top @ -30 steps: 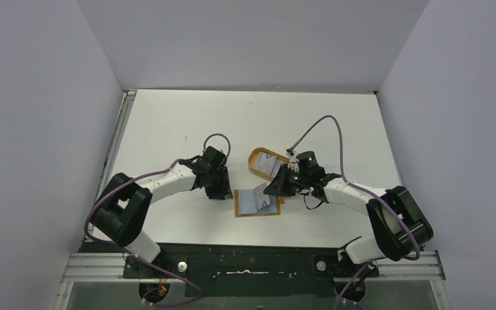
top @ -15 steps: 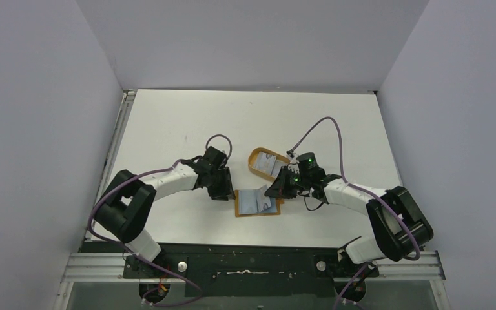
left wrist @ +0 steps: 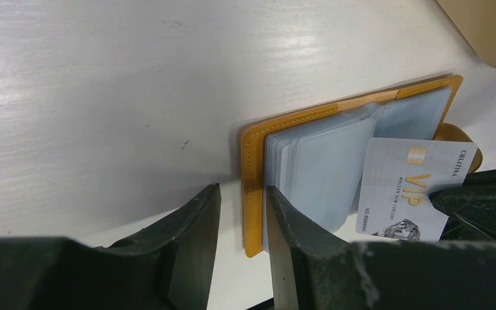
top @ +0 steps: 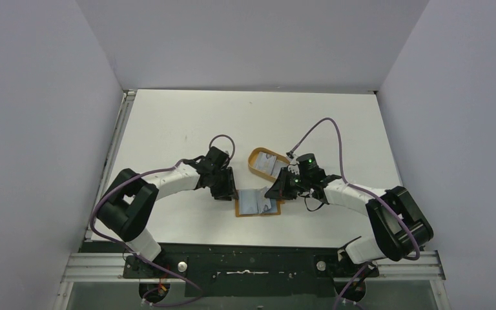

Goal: Put the credit cards into the card holder
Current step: Insert the credit card into the card holder.

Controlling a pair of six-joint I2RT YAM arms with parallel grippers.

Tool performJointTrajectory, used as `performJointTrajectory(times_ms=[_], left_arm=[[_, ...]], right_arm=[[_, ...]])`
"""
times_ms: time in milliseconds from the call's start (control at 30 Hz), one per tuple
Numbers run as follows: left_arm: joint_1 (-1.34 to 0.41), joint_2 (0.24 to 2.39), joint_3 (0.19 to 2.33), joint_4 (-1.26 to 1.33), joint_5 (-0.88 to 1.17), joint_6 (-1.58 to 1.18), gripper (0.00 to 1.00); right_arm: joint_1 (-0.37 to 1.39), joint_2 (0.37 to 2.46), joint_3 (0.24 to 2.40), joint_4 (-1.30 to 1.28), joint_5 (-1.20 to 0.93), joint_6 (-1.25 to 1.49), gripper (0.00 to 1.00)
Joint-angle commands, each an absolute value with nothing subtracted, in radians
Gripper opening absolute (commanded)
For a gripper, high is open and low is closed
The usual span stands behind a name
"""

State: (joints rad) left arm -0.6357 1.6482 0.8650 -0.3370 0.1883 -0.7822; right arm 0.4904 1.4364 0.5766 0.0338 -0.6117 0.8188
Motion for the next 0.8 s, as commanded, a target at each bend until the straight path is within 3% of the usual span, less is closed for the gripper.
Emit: performJointTrajectory(times_ms=[0, 767], left_arm=[[-0.65, 1.683, 0.868, -0.343, 0.173, -0.778, 0.31], [-0.652, 1.699, 0.858, -0.339, 0.173, -0.778, 0.3]], right_arm=[[0.492, 1.445, 0.583, 0.091, -0.643, 0.797, 0.0], [0.497, 1.519, 0.56, 0.17, -0.578, 0.787, 0.0]])
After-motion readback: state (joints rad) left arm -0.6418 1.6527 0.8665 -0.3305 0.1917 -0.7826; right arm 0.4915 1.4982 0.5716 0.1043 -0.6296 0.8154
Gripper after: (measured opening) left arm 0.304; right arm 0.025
